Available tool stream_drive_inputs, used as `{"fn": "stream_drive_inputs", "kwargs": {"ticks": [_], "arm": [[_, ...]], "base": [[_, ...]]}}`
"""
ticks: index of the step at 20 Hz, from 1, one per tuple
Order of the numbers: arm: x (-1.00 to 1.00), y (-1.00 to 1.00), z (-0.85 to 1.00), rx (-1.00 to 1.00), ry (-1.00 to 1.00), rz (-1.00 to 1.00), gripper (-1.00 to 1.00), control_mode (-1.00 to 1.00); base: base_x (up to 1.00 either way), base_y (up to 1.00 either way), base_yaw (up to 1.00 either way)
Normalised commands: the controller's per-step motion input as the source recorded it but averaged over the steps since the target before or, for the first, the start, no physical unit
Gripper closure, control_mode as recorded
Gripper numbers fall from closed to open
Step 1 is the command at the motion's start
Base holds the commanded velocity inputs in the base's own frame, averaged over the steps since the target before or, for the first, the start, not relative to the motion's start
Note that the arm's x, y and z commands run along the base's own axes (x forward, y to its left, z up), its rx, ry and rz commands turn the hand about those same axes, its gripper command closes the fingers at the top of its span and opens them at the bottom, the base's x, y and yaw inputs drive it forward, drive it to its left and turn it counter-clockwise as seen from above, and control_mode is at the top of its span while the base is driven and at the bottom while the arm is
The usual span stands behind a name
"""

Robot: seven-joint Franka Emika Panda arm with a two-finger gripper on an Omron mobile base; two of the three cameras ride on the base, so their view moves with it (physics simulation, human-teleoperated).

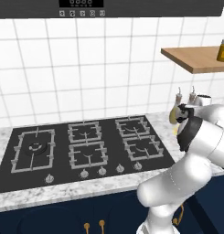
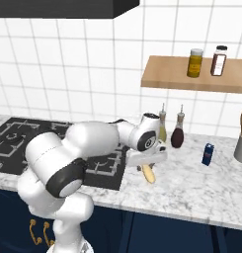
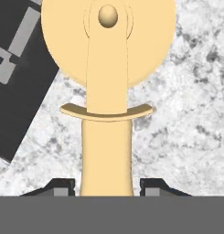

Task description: Pick the pizza cutter from the drawer and place it on the counter.

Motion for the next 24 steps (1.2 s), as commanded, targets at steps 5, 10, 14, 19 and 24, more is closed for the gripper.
{"fn": "stream_drive_inputs", "kwargs": {"ticks": [5, 10, 14, 19, 24], "arm": [[0.09, -0.32, -0.77, 0.05, 0.0, 0.06, 1.0, -1.0], [0.13, -0.19, -0.63, 0.01, 0.0, 0.04, 1.0, -1.0], [0.0, -0.07, -0.21, 0.02, -0.01, 0.0, -1.0, -1.0], [-0.22, -0.16, 0.21, 0.02, -0.09, 0.02, -1.0, -1.0], [-0.68, 0.0, 0.33, 0.0, -0.24, 0.04, -1.0, -1.0]], "base": [[0.0, 0.0, 0.0], [0.0, 0.0, 0.0], [0.0, 0.0, 0.0], [0.0, 0.0, 0.0], [0.0, 0.0, 0.0]]}}
